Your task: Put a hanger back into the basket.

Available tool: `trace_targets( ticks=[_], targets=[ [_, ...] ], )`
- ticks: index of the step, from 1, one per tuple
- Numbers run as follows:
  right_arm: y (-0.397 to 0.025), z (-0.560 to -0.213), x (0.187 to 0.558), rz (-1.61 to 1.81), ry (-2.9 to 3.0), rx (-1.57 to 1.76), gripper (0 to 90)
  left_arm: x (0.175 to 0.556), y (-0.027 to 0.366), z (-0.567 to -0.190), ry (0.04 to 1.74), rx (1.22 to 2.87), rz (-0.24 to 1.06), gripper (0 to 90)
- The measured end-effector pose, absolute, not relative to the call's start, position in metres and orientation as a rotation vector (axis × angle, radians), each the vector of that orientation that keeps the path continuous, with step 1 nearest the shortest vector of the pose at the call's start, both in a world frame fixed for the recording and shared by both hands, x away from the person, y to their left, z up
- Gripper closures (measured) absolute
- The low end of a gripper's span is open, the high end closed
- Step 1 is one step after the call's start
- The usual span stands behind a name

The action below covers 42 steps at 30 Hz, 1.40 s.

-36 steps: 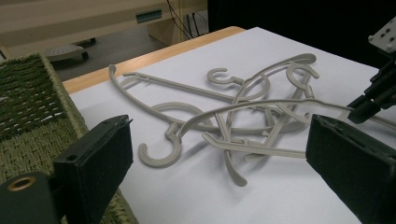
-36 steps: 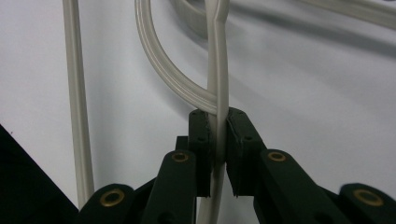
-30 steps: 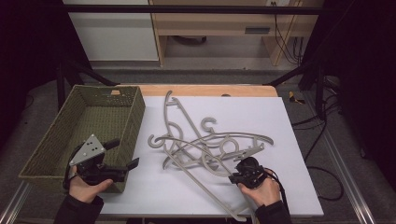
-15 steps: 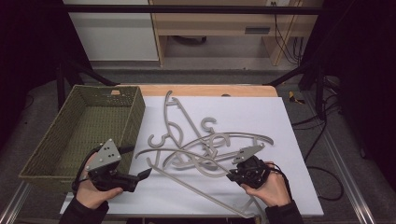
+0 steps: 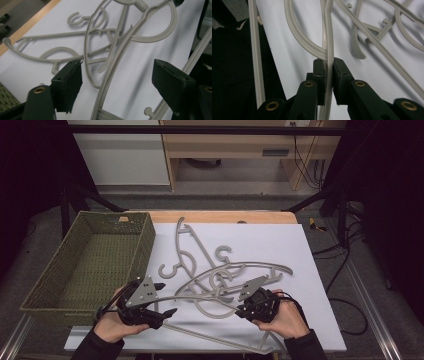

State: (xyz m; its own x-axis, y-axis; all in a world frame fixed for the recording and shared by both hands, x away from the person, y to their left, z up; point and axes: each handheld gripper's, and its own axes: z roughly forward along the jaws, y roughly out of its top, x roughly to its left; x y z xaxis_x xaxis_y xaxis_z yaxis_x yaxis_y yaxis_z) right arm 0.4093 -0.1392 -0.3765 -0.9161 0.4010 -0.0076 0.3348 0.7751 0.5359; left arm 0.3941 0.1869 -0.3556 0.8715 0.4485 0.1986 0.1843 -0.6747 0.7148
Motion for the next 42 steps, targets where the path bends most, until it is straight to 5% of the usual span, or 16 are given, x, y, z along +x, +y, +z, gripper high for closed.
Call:
trace_targets(
  ticks=[24,42],
  targets=[
    [-0.124,-0.372,0.404,0.779,2.912,0.441,81.6,0.394,0.146,-0.379,0.27,2.551,0.485,76.2],
    [-0.133,-0.368,0.407,0.862,2.823,0.434,77.3,0.386,0.149,-0.377,0.248,2.539,0.462,81.4]
  ],
)
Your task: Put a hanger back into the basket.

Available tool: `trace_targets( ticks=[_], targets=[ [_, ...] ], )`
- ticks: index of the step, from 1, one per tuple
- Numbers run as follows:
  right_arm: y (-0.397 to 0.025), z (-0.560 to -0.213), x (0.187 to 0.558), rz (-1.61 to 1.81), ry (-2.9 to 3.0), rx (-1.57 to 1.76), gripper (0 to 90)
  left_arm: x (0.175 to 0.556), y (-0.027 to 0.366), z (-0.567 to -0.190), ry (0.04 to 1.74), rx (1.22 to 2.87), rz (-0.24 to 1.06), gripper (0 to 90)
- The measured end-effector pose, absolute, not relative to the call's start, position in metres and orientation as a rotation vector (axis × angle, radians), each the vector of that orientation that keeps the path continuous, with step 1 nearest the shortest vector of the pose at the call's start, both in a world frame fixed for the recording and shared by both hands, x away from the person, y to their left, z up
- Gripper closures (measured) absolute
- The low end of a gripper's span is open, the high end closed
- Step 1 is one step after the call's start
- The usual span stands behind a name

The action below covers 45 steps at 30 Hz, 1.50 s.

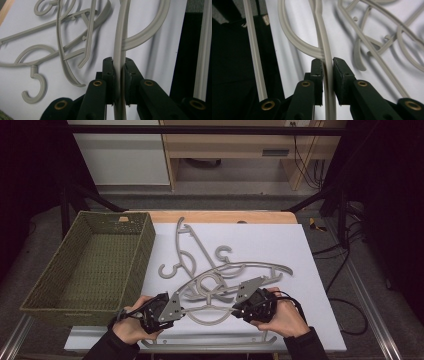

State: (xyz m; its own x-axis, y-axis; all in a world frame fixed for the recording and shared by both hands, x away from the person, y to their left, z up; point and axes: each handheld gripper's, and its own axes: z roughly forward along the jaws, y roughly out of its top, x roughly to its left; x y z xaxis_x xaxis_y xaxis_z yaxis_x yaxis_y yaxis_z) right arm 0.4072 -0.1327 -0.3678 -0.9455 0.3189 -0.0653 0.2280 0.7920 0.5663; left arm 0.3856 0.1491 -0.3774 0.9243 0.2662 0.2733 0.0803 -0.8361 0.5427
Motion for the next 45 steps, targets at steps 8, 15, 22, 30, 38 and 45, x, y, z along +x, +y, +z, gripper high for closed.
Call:
trace_targets(
  ticks=[8,15,22,30,38,45],
  targets=[
    [-0.149,-0.361,0.408,1.053,2.615,0.568,57.1,0.392,0.159,-0.373,0.376,2.48,0.495,81.6],
    [-0.179,-0.357,0.405,1.281,2.344,0.763,33.4,0.399,0.165,-0.373,0.559,2.403,0.557,81.5],
    [-0.209,-0.368,0.395,1.403,2.176,0.925,17.8,0.402,0.171,-0.368,0.67,2.367,0.621,81.5],
    [-0.227,-0.377,0.384,1.338,2.054,1.021,5.5,0.402,0.185,-0.348,0.736,2.268,0.689,81.5],
    [-0.237,-0.384,0.386,1.374,1.994,1.085,4.3,0.403,0.205,-0.313,0.769,2.158,0.756,81.5],
    [-0.239,-0.383,0.386,1.376,1.973,1.097,3.6,0.414,0.222,-0.289,0.794,2.118,0.817,81.5]
  ],
)
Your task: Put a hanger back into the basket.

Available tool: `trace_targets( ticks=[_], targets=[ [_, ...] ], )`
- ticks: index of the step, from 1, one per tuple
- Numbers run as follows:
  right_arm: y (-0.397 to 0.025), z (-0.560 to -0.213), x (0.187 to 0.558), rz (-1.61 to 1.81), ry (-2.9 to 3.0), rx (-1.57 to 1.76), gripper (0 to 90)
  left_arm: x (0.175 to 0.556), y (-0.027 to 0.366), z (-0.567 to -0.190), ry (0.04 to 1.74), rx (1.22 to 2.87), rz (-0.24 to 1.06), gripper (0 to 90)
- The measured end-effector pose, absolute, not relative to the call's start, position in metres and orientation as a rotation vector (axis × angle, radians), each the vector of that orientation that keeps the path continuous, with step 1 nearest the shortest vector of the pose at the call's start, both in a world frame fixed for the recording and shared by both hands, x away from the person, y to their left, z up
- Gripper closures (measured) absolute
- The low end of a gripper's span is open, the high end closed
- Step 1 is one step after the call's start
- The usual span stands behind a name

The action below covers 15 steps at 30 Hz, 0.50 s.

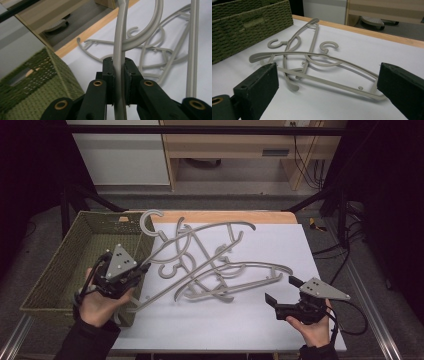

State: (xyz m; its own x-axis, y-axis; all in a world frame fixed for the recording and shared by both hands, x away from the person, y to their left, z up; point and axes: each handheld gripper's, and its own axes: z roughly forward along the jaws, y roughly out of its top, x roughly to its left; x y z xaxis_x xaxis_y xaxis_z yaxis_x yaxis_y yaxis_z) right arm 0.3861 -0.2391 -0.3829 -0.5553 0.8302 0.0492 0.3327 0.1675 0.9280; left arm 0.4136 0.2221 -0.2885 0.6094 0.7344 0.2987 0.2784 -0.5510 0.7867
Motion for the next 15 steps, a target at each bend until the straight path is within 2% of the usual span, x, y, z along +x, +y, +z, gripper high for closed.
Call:
trace_targets(
  ticks=[15],
  targets=[
    [-0.239,-0.383,0.388,1.368,1.971,1.106,3.5,0.449,0.286,-0.257,0.889,2.082,0.85,81.5]
  ],
)
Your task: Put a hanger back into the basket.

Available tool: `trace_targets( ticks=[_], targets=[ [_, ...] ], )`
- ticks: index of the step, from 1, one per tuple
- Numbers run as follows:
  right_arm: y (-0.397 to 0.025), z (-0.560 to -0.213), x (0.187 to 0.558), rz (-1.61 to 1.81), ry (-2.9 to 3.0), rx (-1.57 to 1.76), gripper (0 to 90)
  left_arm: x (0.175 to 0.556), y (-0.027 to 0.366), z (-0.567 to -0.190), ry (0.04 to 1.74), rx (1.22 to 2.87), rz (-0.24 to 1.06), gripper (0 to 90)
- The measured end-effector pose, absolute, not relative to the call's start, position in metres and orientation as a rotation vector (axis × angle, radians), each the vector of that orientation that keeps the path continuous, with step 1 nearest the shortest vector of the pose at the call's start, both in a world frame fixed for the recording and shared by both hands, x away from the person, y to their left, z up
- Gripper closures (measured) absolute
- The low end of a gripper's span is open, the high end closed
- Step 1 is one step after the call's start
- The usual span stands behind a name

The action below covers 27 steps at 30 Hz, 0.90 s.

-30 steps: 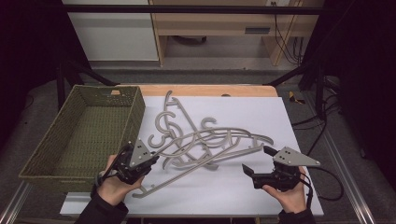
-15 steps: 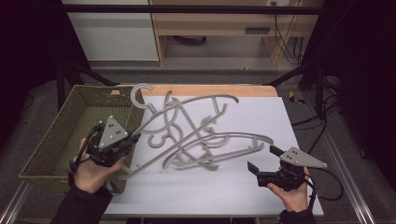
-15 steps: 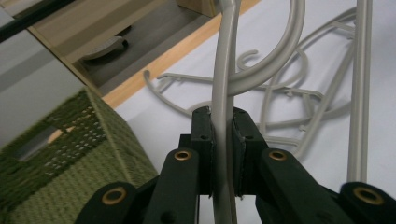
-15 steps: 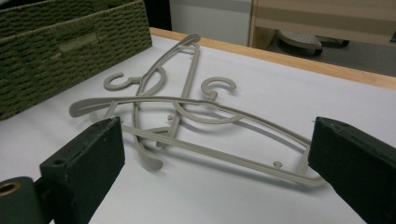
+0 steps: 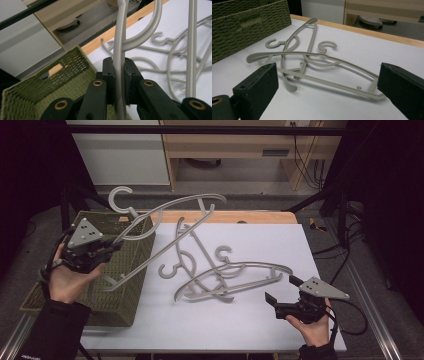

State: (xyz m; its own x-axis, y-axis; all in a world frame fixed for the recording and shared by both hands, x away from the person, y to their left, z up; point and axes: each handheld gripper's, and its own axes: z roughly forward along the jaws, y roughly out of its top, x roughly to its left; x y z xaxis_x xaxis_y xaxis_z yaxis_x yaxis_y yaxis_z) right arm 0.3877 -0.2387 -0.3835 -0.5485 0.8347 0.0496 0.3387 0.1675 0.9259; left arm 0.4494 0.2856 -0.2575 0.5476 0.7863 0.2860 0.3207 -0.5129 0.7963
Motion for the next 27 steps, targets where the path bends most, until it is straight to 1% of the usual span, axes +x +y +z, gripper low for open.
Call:
trace_targets(
  ticks=[3,7,15,22,27],
  targets=[
    [-0.238,-0.383,0.388,1.367,1.969,1.103,3.5,0.456,0.301,-0.256,0.922,2.086,0.876,81.5],
    [-0.237,-0.382,0.388,1.366,1.967,1.101,3.2,0.464,0.326,-0.258,0.952,2.088,0.875,81.5],
    [-0.238,-0.383,0.389,1.362,1.969,1.102,2.8,0.473,0.368,-0.277,1.039,2.084,0.914,81.4],
    [-0.235,-0.383,0.389,1.366,1.971,1.098,2.6,0.477,0.391,-0.297,1.109,2.093,0.909,81.4],
    [-0.234,-0.385,0.39,1.354,1.979,1.108,2.6,0.477,0.404,-0.302,1.139,2.083,0.909,81.4]
  ],
)
